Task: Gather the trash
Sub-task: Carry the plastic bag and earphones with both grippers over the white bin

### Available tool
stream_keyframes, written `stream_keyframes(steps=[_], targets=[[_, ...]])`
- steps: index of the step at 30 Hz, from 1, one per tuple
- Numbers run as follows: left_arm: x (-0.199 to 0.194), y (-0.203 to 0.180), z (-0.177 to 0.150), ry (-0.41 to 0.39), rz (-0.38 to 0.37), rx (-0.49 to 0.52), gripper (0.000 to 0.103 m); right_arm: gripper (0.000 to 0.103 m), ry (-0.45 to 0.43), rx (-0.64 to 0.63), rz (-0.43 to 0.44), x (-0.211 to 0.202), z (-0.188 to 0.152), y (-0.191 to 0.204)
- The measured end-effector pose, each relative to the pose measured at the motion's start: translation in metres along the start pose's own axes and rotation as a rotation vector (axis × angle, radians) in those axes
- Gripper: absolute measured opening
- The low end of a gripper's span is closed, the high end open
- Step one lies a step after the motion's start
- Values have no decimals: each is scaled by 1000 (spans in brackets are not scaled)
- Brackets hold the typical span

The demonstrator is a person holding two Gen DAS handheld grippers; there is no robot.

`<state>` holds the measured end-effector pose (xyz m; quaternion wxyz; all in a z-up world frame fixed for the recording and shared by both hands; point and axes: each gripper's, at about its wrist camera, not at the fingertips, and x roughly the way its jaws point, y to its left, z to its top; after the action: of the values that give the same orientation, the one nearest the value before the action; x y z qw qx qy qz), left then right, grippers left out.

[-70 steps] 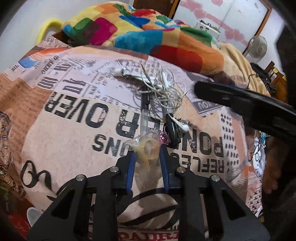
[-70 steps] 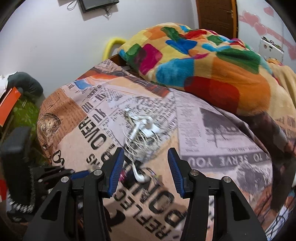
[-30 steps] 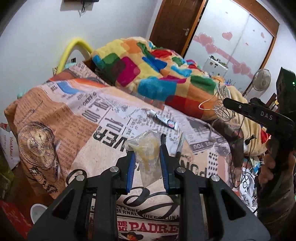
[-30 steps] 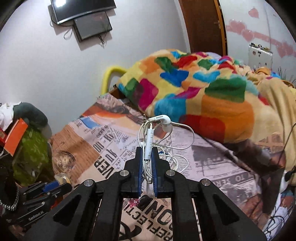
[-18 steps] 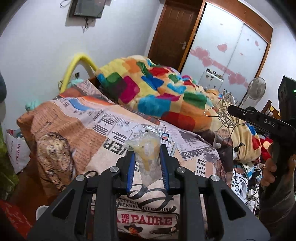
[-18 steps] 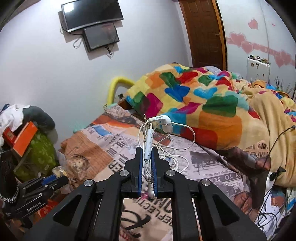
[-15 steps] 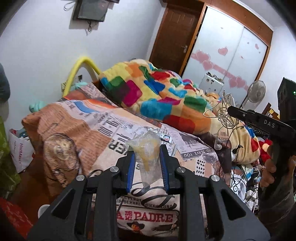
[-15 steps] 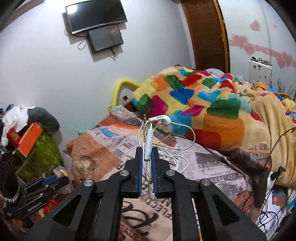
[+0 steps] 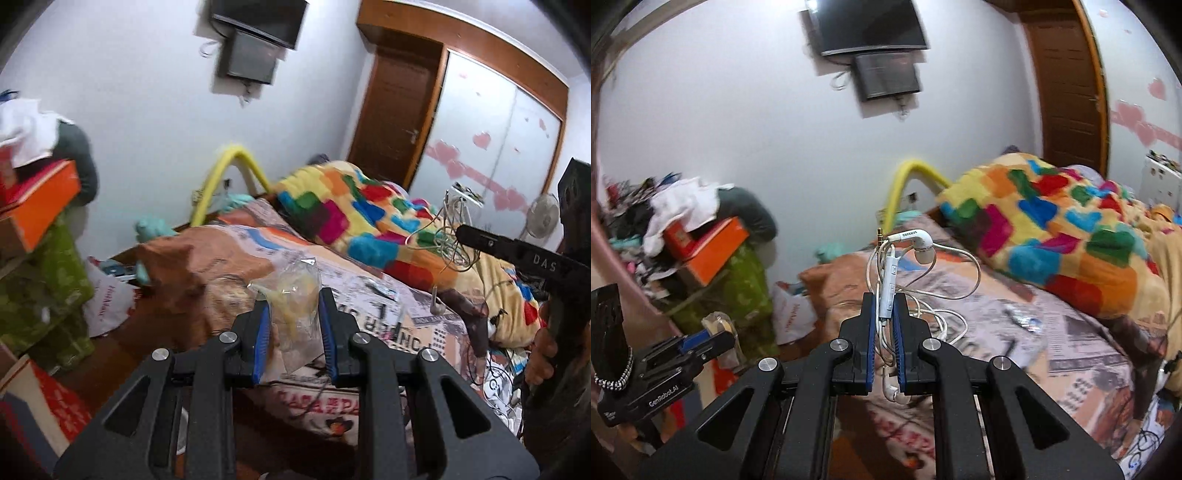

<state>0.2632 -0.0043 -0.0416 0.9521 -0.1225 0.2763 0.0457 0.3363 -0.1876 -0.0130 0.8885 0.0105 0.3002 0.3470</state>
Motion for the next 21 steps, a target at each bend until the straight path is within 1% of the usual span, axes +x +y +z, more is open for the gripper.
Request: stream_keyframes(steps=[10,16,21], targets=[[-78,88,-17,-71,113,-72,25,8,37,-87,127,14,-21,101],[-110,137,-32,-80,181,-102,25,8,74,-119,198,32,-35,154],[-124,176,-47,-65,236,-126,25,8,117,-170,233,52,-49,196]])
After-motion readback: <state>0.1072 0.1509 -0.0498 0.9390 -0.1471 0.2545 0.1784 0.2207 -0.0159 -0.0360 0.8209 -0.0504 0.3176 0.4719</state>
